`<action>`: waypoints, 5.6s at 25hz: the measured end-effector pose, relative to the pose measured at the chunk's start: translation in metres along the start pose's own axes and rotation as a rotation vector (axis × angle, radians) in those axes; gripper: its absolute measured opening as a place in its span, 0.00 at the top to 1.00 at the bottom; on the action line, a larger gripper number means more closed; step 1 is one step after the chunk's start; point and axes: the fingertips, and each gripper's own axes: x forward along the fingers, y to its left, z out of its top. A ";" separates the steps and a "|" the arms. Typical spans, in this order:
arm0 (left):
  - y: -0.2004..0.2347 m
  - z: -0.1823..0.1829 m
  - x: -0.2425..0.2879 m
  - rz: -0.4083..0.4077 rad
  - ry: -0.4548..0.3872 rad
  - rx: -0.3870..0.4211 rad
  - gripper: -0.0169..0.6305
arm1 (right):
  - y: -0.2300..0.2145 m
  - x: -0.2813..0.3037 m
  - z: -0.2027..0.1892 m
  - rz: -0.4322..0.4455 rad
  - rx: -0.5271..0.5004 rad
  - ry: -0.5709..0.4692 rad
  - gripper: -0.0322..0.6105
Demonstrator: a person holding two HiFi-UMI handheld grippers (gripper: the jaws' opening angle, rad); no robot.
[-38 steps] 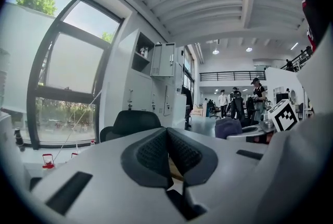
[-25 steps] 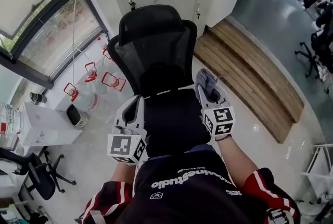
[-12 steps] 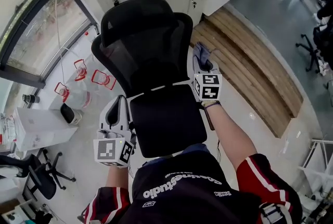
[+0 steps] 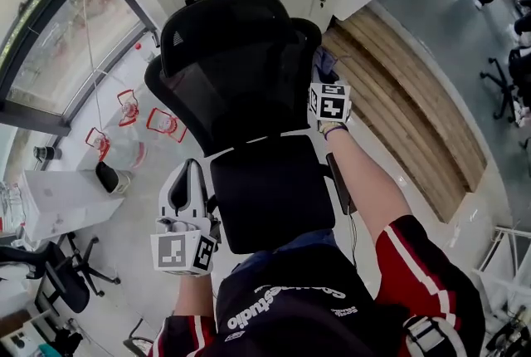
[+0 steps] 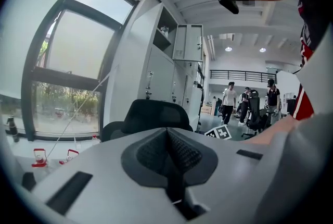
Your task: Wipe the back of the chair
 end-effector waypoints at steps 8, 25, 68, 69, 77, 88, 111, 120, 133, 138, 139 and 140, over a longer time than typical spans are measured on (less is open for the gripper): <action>0.061 -0.023 -0.030 0.107 0.037 -0.065 0.94 | 0.033 0.041 0.011 -0.010 -0.051 -0.011 0.84; 0.129 -0.025 -0.083 0.211 0.018 -0.126 0.94 | 0.206 0.058 0.013 0.159 -0.100 -0.018 0.84; 0.096 -0.031 -0.101 0.090 -0.005 -0.121 0.94 | 0.324 -0.049 0.013 0.454 -0.067 -0.094 0.84; 0.087 -0.031 -0.094 0.069 -0.004 -0.116 0.94 | 0.306 -0.049 0.010 0.429 -0.066 -0.095 0.84; 0.025 -0.034 -0.059 -0.050 0.022 -0.085 0.94 | 0.155 -0.051 -0.026 0.211 -0.025 -0.077 0.84; 0.009 -0.054 -0.037 -0.055 0.096 -0.051 0.94 | 0.023 -0.013 -0.080 -0.002 0.000 -0.044 0.84; 0.061 -0.080 -0.050 0.069 0.142 -0.064 0.94 | 0.085 0.060 -0.105 0.029 -0.002 -0.004 0.84; 0.090 -0.074 -0.079 0.128 0.121 -0.089 0.94 | 0.200 0.056 -0.093 0.194 -0.060 -0.014 0.84; 0.137 -0.078 -0.124 0.234 0.102 -0.131 0.94 | 0.365 0.049 -0.091 0.423 -0.087 -0.023 0.84; 0.148 -0.076 -0.137 0.263 0.096 -0.136 0.94 | 0.425 0.040 -0.090 0.527 -0.122 -0.006 0.84; 0.150 -0.076 -0.140 0.269 0.096 -0.136 0.94 | 0.437 0.038 -0.090 0.553 -0.128 0.000 0.84; 0.152 -0.076 -0.143 0.274 0.096 -0.137 0.94 | 0.449 0.036 -0.090 0.582 -0.130 0.006 0.84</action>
